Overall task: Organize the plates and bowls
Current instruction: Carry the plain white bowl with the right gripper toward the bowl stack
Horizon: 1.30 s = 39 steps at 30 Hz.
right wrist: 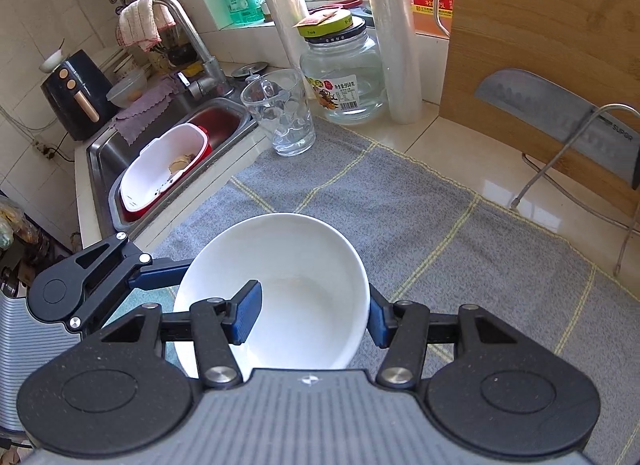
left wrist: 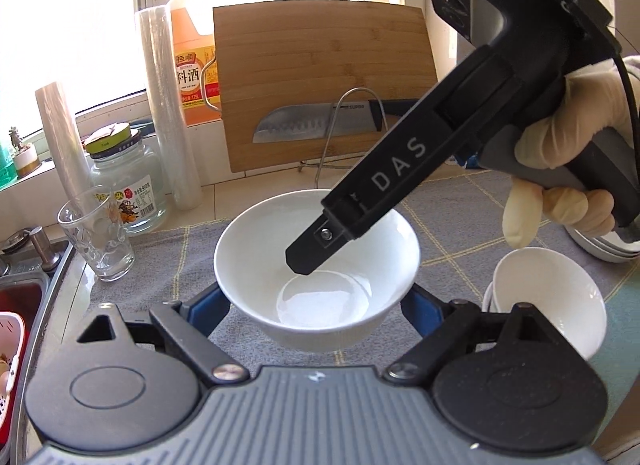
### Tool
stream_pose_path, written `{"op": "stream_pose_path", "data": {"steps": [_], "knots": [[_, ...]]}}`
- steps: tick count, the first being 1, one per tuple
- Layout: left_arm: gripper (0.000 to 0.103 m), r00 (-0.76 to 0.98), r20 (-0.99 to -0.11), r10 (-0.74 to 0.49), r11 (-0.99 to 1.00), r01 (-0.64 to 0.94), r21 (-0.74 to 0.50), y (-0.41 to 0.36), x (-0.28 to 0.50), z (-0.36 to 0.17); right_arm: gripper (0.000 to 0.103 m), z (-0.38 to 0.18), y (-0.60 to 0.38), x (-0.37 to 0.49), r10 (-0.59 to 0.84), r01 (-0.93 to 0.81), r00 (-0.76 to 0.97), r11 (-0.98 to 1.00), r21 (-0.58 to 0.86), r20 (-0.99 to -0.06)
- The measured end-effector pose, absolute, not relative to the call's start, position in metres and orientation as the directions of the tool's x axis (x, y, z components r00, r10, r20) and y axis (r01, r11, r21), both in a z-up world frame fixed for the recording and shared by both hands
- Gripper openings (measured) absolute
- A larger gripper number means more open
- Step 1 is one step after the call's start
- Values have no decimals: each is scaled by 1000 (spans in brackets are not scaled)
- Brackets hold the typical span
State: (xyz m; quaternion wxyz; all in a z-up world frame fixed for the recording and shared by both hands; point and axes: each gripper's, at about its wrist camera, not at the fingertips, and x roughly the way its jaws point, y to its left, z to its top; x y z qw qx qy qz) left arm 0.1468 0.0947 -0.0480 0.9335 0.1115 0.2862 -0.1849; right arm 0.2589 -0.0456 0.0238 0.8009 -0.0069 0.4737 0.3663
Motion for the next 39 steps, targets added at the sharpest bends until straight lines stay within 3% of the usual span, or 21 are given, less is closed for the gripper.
{"op": "stream_pose_path", "data": {"steps": [15,39], "knots": [[91,745,-557,-368,873,483,69,61,104,-36,60,41,-102,206,563,-556,343,767,320,-752],[91,630,-614,-476,784,620,27,0,81,-59,60,22,-175,156,497,-426,387,843,328,-776]]}}
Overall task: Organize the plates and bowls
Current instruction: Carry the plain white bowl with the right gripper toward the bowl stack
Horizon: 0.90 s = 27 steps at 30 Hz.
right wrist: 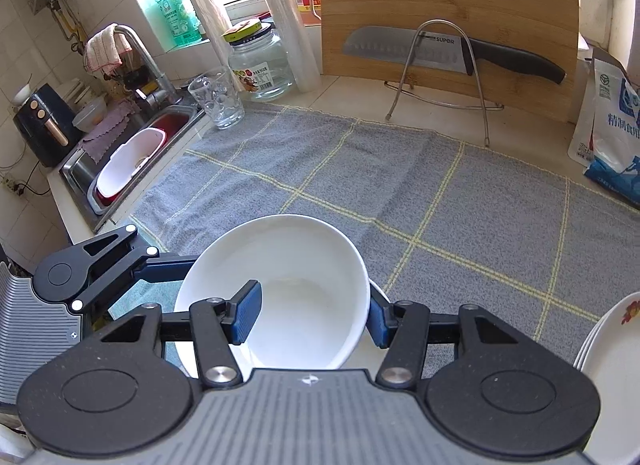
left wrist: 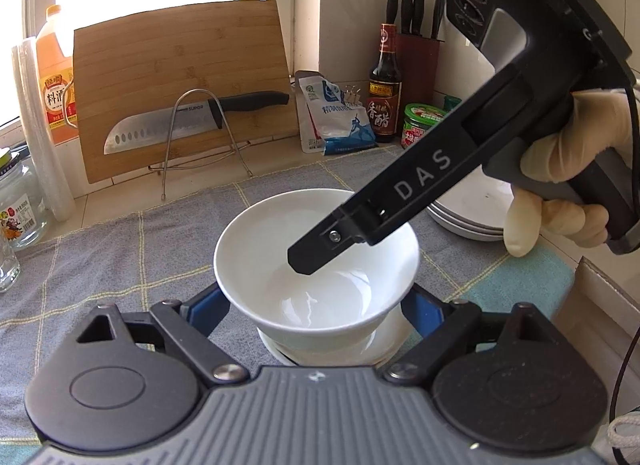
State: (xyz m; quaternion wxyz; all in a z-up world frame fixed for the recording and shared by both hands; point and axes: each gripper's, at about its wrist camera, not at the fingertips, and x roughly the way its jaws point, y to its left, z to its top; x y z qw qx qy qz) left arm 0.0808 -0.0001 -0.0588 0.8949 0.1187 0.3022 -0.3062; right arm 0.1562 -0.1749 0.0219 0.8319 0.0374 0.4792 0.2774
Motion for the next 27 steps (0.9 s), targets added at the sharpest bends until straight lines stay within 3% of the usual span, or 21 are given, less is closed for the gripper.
{"op": "stream_pose_path", "data": {"steps": [14,27], "knots": [[91,601,-645,-473,773,634,25,-11,83,-71,61,7,-180,150,476,-422,377,852,310,-794],[99,584,-640,-499,765,644,-8,-3,82,-73,88,9,-169,144,488,-478,385,831,283,-783]]}}
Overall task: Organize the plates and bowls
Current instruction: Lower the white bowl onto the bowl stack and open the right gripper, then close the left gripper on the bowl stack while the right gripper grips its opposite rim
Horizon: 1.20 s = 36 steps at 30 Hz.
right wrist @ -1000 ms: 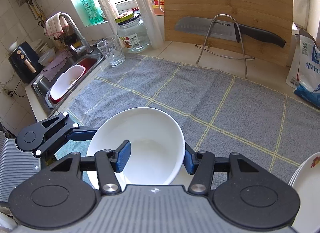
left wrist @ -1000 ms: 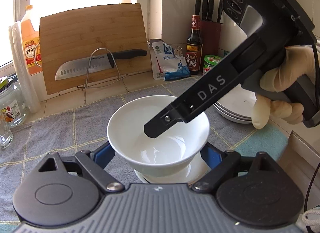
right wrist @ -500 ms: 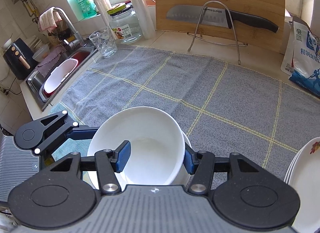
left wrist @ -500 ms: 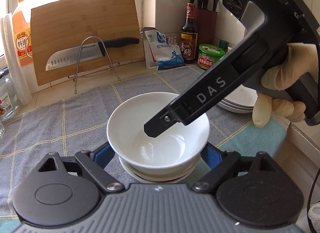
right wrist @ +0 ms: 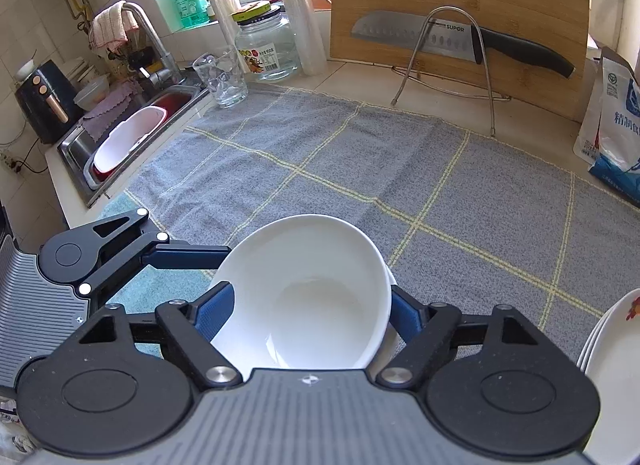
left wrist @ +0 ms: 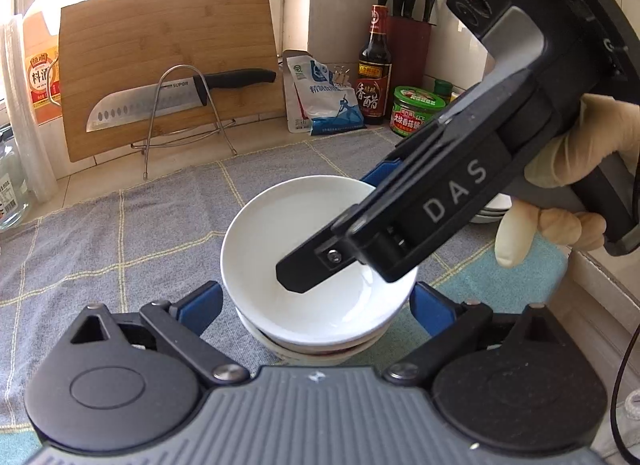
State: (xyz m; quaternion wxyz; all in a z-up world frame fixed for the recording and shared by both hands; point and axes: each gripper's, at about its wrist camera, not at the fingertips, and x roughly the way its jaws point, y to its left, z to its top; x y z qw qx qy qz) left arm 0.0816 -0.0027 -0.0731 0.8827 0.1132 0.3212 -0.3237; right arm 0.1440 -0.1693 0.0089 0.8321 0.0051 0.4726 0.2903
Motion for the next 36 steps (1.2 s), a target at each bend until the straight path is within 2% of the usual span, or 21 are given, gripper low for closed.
{"op": "stream_pose_path", "data": {"steps": [3,6,15,21,29,36], "knots": [[100,581,-642,-500,765,644,-12,3,79,-73,89,10,-170,142,487,-488,388,829,274,-782],[100,586,-638,-499,765,644,-6,10,76,-70,99,13,-172,139,467,-486,420,840,242,-778],[101,614,-600,-513,761,649,13,25,70,-68,101,23,-188,125,480,-517,473,830,208,-739],[101,594,-612,-522,742,670,17,25,71,-74,103,34,-185,110,592,-597,462,758,262,-661],[101,608,-590,-531,727,684,51,29,72,-80,103,20,-185,110,600,-587,418,751,302,-682],[102,555,-645,-525,672,735,85,28,82,-91,103,24,-199,102,579,-588,435,763,269,-690]]}}
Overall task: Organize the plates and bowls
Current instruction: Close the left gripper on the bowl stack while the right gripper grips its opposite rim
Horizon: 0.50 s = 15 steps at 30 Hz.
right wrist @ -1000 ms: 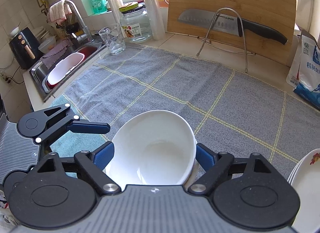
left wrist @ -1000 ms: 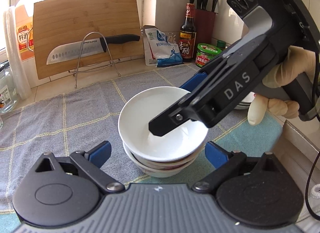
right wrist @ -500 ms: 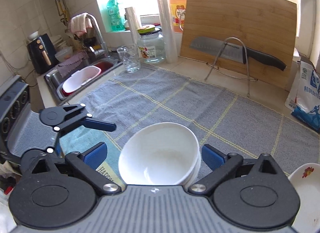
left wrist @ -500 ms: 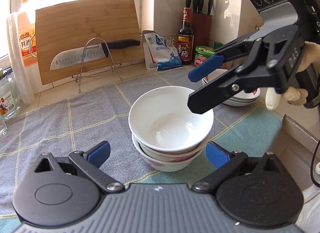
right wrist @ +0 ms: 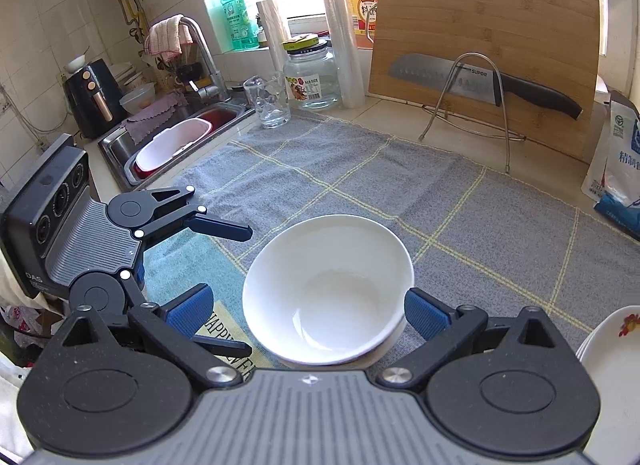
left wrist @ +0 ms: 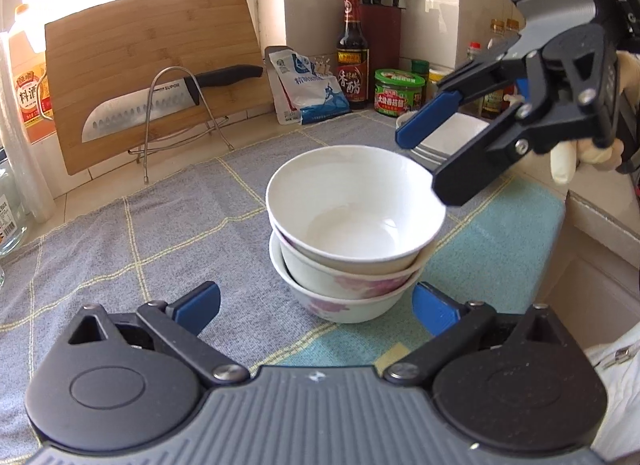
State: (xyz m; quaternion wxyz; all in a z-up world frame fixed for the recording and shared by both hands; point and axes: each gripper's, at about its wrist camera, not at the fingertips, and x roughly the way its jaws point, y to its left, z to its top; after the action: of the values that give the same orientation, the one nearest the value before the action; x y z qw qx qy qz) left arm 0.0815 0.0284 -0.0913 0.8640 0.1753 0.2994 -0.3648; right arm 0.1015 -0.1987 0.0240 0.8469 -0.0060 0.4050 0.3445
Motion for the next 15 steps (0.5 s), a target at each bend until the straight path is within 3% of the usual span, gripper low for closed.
{"op": "stream_pose_path", "data": {"steps": [7,15], "knots": [[102,487,-690,-535,570,811,131,21,92,-103,103,6,-202,87,401,-635,481,772,6,-780],[101,406,-734,-544,447,881,156,9,108,-115,103,-43,-172,85,336,-709,455,697,-108,-825]]}}
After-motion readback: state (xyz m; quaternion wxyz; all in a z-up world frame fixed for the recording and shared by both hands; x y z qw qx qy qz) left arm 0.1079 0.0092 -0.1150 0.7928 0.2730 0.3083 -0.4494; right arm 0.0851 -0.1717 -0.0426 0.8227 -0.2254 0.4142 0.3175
